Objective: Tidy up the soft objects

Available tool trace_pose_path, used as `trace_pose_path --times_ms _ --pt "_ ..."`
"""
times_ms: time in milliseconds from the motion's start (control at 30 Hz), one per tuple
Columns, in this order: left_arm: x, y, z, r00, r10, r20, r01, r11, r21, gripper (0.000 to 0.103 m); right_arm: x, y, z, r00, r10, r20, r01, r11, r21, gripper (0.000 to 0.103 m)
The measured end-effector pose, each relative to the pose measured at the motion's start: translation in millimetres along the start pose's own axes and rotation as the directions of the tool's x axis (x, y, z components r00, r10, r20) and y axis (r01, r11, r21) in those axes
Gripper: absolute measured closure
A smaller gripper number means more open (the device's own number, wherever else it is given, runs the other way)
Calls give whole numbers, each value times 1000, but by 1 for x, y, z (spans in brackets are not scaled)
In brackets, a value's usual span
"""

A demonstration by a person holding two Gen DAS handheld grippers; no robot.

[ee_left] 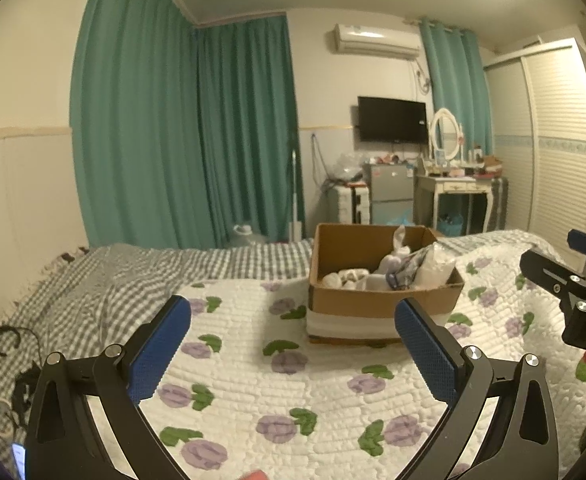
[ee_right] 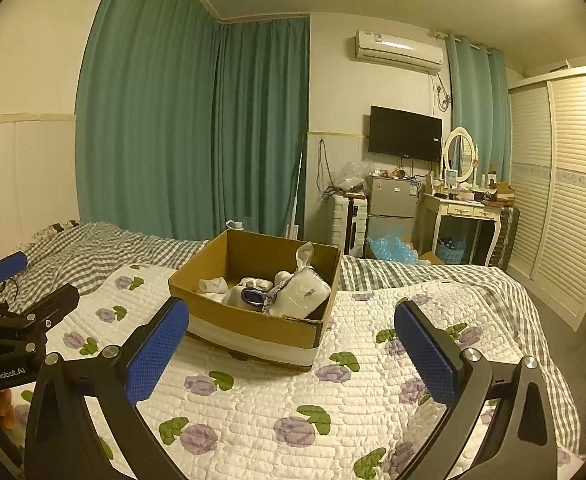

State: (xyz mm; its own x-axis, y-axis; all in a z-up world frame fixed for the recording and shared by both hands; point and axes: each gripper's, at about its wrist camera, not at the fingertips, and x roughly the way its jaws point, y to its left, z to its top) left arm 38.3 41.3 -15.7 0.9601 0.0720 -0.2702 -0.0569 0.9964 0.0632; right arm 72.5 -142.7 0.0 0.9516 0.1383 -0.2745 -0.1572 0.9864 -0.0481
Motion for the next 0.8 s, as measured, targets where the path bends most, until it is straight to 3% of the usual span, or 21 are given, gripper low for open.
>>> trace_pose_path --times_ms 800 --pt "1 1 -2 1000 -9 -7 9 1000 7 0 0 3 0 1000 -4 -7 4 1000 -9 0"
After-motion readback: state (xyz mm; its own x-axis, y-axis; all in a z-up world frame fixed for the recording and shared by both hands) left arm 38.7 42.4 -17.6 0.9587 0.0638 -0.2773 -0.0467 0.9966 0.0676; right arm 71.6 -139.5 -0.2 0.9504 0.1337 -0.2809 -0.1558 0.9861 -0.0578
